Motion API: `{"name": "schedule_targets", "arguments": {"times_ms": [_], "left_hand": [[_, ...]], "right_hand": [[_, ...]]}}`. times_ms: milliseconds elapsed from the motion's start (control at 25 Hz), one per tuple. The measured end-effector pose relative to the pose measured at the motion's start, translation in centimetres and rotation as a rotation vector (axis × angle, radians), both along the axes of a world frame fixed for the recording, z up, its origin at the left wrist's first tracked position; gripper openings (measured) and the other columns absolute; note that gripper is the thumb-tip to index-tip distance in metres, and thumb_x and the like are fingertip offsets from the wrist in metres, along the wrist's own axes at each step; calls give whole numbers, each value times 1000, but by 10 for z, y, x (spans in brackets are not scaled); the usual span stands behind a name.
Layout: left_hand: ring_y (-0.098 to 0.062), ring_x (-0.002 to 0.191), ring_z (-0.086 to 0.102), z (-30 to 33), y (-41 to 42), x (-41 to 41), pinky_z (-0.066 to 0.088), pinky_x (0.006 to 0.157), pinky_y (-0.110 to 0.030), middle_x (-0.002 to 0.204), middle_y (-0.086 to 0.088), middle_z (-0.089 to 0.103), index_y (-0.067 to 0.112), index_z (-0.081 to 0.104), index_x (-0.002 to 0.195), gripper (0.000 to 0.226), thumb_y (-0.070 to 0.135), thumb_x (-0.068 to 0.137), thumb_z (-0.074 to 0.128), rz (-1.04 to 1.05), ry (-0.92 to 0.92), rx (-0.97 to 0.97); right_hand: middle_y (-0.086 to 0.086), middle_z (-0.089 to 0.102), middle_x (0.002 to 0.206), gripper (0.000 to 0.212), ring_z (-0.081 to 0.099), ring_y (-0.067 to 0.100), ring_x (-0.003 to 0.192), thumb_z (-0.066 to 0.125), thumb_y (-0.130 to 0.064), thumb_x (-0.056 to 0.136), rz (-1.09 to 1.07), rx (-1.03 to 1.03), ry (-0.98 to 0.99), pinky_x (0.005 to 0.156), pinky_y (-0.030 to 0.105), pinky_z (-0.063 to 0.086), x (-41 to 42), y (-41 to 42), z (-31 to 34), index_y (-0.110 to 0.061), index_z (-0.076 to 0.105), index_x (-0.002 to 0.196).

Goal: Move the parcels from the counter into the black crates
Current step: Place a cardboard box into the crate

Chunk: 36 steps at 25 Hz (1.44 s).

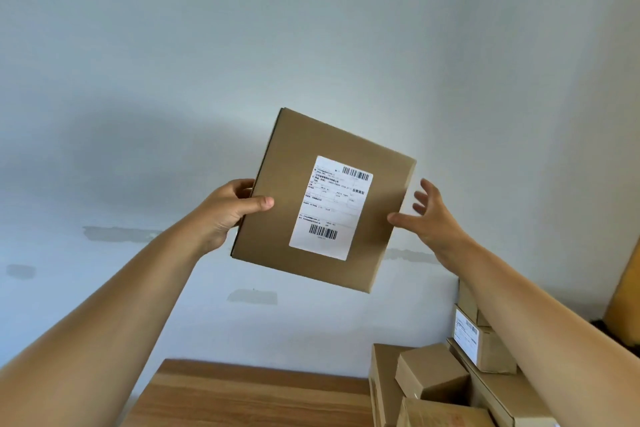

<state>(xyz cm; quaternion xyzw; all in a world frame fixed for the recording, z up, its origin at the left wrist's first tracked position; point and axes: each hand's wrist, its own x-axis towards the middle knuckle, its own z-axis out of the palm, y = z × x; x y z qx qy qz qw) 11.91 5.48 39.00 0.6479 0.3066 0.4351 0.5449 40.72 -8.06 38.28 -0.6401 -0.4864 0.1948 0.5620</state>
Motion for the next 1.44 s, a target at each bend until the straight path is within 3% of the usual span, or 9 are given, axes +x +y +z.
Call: {"name": "schedule_targets", "arguments": {"times_ms": [80,160,280,360,680,960,1280,1440], "left_hand": [[-12,82,66,-2,-1,-2,50,65,-20,95,3,70,15,62,108,23,5,87,63,-16,-50,-22],[-17,90,65,-6,-3,-3,50,79,-26,96,2,71,16,64,104,21,8,84,67,-39,-97,-44],[-19,96,65,-12,-7,-1,43,97,-38,100,1,73,17,65,105,39,19,67,74,-44,-120,-76],[-19,96,65,-15,-11,-1,41,102,-41,101,0,72,17,66,105,42,22,64,72,-38,-128,-89],[-24,110,61,-39,-40,-18,36,108,-46,112,-4,70,17,66,108,42,22,67,71,61,-169,-136],[-27,120,57,-61,-74,-72,36,110,-47,120,-6,67,15,63,117,54,24,65,76,161,-187,-181],[-25,117,58,-80,-118,-232,39,107,-48,120,-6,66,16,61,115,54,18,66,81,323,-235,-211],[-25,113,59,-99,-145,-362,47,97,-47,120,-6,65,15,57,121,57,29,67,74,426,-209,-238]], "right_hand": [[2,33,151,104,42,18,131,83,-25,72,50,-30,75,106,36,36,2,-1,-16,-25,15,151],[0,47,141,106,54,15,120,83,-38,58,150,-62,149,106,42,40,0,-3,-28,-25,27,147],[6,63,124,83,65,15,106,79,-27,63,268,-45,223,89,33,52,-5,-4,-39,-22,43,138],[6,65,121,74,68,13,101,75,-22,65,295,-16,241,80,25,52,-6,-5,-41,-21,47,134],[6,67,116,66,65,18,105,74,-22,67,396,19,289,76,21,53,-11,-9,-51,-26,53,129],[5,66,118,64,66,19,105,75,-22,67,491,-14,304,80,26,53,-55,-11,-62,-29,55,127],[0,67,118,66,67,16,104,75,-22,68,634,-60,276,80,28,52,-211,-14,-68,-30,52,129],[0,68,118,63,67,14,102,75,-24,70,693,-135,313,75,24,53,-342,-14,-98,-30,53,128]]}}
